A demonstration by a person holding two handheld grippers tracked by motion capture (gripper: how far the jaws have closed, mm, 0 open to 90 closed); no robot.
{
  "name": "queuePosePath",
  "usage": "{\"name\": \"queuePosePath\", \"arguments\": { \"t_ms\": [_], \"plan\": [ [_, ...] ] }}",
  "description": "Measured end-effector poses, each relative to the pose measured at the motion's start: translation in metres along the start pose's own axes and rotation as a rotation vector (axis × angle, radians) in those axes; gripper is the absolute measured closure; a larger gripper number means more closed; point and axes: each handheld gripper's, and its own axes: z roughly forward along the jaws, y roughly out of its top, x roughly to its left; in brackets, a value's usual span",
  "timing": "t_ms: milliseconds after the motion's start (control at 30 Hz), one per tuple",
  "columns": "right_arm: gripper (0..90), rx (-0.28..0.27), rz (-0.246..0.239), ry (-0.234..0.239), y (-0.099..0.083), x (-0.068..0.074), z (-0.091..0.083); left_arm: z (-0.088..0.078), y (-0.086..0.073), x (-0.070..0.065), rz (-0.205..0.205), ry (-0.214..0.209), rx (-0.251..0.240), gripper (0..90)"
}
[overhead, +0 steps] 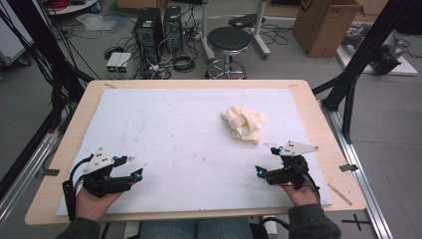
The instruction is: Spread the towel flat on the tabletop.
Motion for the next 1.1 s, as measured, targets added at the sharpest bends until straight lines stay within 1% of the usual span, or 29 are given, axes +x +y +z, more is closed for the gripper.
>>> {"name": "queuePosePath", "arguments": {
  "t_ms": [33,67,133,167,233,300,367,400,500,533,600,633,667,700,767,800,867,900,933,1000,1067,1100],
  "plan": [
    [10.0,0.003,0.005,0.007,0.001,0.0,0.0,0.0,0.0,0.0,0.0,-0.001,-0.001,27.9],
    [10.0,0.003,-0.001,0.017,0.005,-0.001,0.001,0.0,0.0,0.0,0.003,0.0,0.0,27.9],
    [10.0,0.001,-0.002,0.018,0.006,-0.002,0.002,0.0,0.0,0.0,-0.003,0.001,-0.004,27.8],
    [10.0,0.007,-0.007,0.024,0.012,-0.005,0.003,0.0,0.0,0.001,-0.001,0.001,-0.003,27.9],
    [10.0,0.012,-0.007,0.026,0.015,-0.007,0.004,0.0,0.001,0.001,-0.001,-0.001,-0.003,27.8],
    [10.0,0.01,0.001,0.031,0.023,-0.013,0.006,0.001,0.002,0.001,0.003,-0.002,-0.003,27.8],
    [10.0,0.01,0.0,0.036,0.025,-0.015,0.007,0.002,0.003,0.001,-0.002,0.0,-0.01,27.9],
    [10.0,0.024,0.005,0.037,0.032,-0.021,0.01,0.002,0.003,0.001,-0.001,-0.003,-0.01,27.8],
    [10.0,0.023,0.009,0.04,0.039,-0.026,0.012,0.001,0.003,0.001,0.0,-0.001,-0.012,27.8],
    [10.0,0.019,0.02,0.038,0.047,-0.032,0.013,0.001,0.003,0.001,0.0,-0.001,-0.012,27.8],
    [10.0,0.023,0.023,0.039,0.05,-0.034,0.013,0.001,0.002,0.002,-0.004,0.002,-0.011,27.9],
    [10.0,0.03,0.025,0.034,0.059,-0.04,0.016,0.001,0.002,0.002,-0.003,0.002,-0.01,27.8],
    [10.0,0.03,0.025,0.034,0.059,-0.04,0.016,0.001,0.002,0.002,-0.004,0.001,-0.011,27.8],
    [10.0,0.039,0.019,0.026,0.068,-0.044,0.018,0.001,0.002,0.002,-0.005,0.004,-0.01,27.9],
    [10.0,0.037,0.014,0.024,0.071,-0.046,0.019,0.0,0.002,0.002,-0.007,0.007,-0.013,27.9],
    [10.0,0.039,0.019,0.02,0.075,-0.047,0.02,0.0,0.002,0.003,-0.005,0.01,-0.014,27.9],
    [10.1,0.054,0.015,0.02,0.084,-0.05,0.023,0.0,0.003,0.003,-0.009,0.008,-0.016,27.8],
    [10.4,0.051,0.009,0.014,0.094,-0.052,0.027,0.0,0.003,0.003,-0.007,0.008,-0.017,27.8],
    [10.5,0.052,0.007,0.015,0.097,-0.054,0.029,0.0,0.003,0.003,-0.008,0.008,-0.017,27.8],
    [10.5,0.054,0.01,0.013,0.1,-0.054,0.03,0.001,0.003,0.003,-0.009,0.008,-0.017,27.8],
    [11.0,0.06,0.014,0.005,0.107,-0.057,0.036,0.001,0.003,0.003,-0.008,0.004,-0.017,27.8],
    [13.7,0.065,0.014,0.003,0.109,-0.059,0.039,0.001,0.003,0.004,-0.005,0.005,-0.016,27.8]
  ]
}}
